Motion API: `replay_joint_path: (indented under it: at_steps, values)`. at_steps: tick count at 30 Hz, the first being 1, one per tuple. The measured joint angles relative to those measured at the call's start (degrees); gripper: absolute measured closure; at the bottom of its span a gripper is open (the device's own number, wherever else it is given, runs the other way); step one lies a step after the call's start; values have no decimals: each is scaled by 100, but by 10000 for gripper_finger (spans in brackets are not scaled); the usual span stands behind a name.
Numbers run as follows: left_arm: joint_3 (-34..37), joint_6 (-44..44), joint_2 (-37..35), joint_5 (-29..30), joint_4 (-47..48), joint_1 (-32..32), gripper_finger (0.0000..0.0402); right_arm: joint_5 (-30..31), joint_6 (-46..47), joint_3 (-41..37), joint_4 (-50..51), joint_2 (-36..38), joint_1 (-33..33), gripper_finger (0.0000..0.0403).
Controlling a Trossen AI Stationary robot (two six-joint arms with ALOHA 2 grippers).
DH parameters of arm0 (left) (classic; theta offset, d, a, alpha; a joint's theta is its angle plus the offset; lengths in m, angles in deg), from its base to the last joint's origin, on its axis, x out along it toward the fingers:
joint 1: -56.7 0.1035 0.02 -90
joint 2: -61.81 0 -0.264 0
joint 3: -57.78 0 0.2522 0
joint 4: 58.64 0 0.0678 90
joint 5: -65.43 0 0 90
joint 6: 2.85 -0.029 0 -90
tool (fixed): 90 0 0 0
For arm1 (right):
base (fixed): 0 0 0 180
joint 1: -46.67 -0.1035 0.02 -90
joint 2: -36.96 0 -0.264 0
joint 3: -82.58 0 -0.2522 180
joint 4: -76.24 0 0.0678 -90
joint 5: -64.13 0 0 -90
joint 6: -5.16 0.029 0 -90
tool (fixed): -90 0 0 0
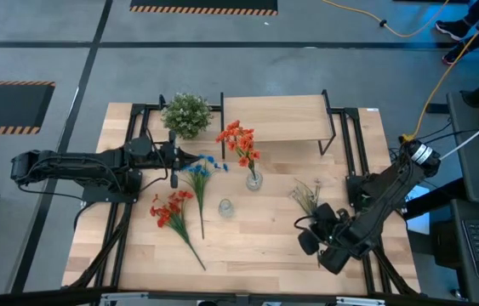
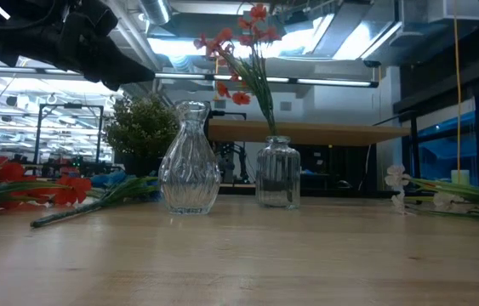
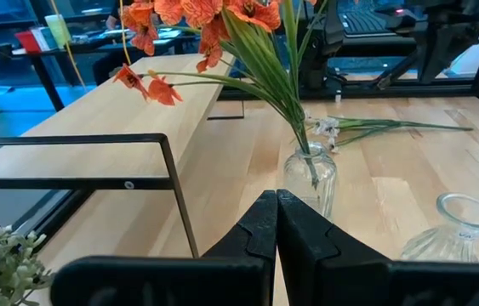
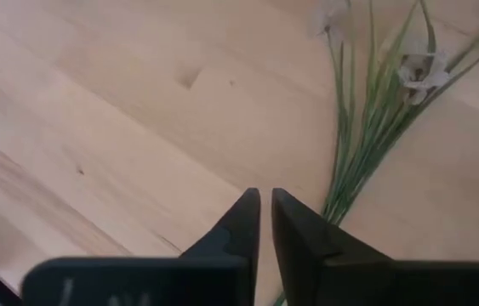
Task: Pick and place flowers into a vace then onto a shelf
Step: Put the white flowers into the top transparent vase
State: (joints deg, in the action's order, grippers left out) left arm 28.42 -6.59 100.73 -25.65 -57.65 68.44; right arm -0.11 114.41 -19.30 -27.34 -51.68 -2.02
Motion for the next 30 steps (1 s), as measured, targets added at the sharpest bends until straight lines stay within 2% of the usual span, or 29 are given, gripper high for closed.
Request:
replay_joint_path:
  at_steps: [5, 16, 22, 27, 30]
  values:
    - [0, 0, 0, 0, 0, 0, 398, -232, 28, -2, 71, 0, 1, 319]
    - [0, 9, 0, 0, 0, 1, 398, -251, 174, -7, 367, 0, 1, 210]
    - [0, 66, 0, 0, -2, -1, 398, -250, 309, -11, 471, -57, 1, 188]
    - [0, 109, 0, 0, 11, 1, 398, -269, 456, -13, 552, -395, 1, 187]
    - [0, 109, 0, 0, 11, 1, 398, -481, 457, -13, 547, -616, 3, 190]
